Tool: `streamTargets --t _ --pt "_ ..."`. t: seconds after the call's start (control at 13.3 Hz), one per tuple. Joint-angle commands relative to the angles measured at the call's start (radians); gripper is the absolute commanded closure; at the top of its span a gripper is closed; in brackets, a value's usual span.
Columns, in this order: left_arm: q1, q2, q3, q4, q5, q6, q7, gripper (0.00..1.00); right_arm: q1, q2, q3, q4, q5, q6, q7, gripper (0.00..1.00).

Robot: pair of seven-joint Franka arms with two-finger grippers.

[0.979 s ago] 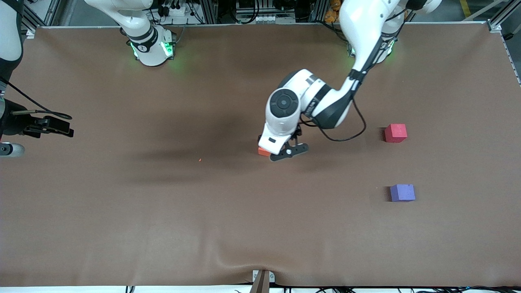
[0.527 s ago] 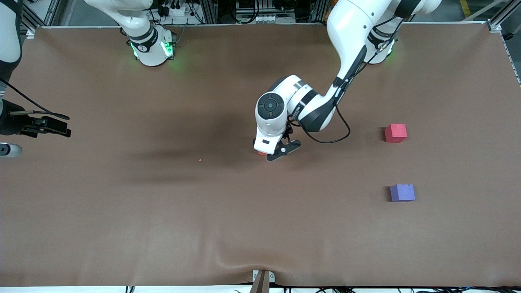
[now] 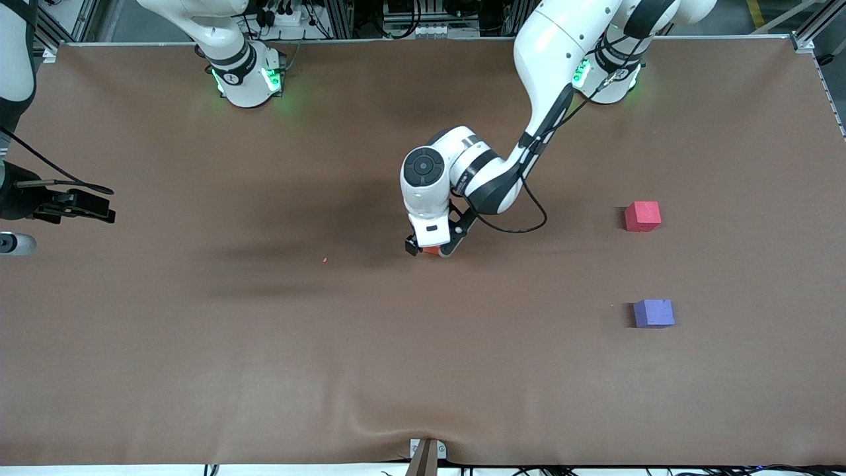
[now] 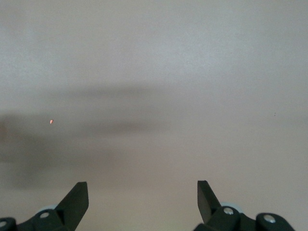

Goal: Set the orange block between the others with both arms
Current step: 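Close the left gripper on the orange cube and lift it, then carry the orange cube with the left gripper toward the pink and purple cubes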

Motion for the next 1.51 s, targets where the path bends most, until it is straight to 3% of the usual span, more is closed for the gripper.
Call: streamTargets --t 0.0,1.05,1.13,1.21,1.28,1.43 --pt "-0.007 0.011 0.009 0.019 0.03 0.005 -0.097 0.0 -0.005 -0.014 0.011 -0.001 -0.022 -0.003 0.0 0.0" --pt "-0.021 0.068 0.009 0.002 0.067 0.013 -0.196 0.0 -0.014 -0.014 0.009 0.005 -0.022 -0.003 -0.004 0.0" --pt "-0.019 0.068 0.009 0.002 0.067 0.015 -0.196 0.13 -0.014 -0.014 0.009 0.005 -0.022 -0.003 -0.003 0.0" --pt "-0.016 0.066 0.01 0.002 0.068 0.015 -0.186 0.67 -0.014 -0.014 0.009 0.005 -0.022 -0.003 -0.003 0.0" --pt "-0.015 0.065 0.009 0.003 0.068 0.015 -0.19 1.0 -0.013 -0.014 0.009 0.005 -0.022 -0.003 -0.003 0.0" --pt "-0.011 0.053 0.01 0.005 0.068 0.013 -0.184 1.0 -0.014 -0.014 0.009 0.007 -0.024 -0.003 -0.003 0.0"
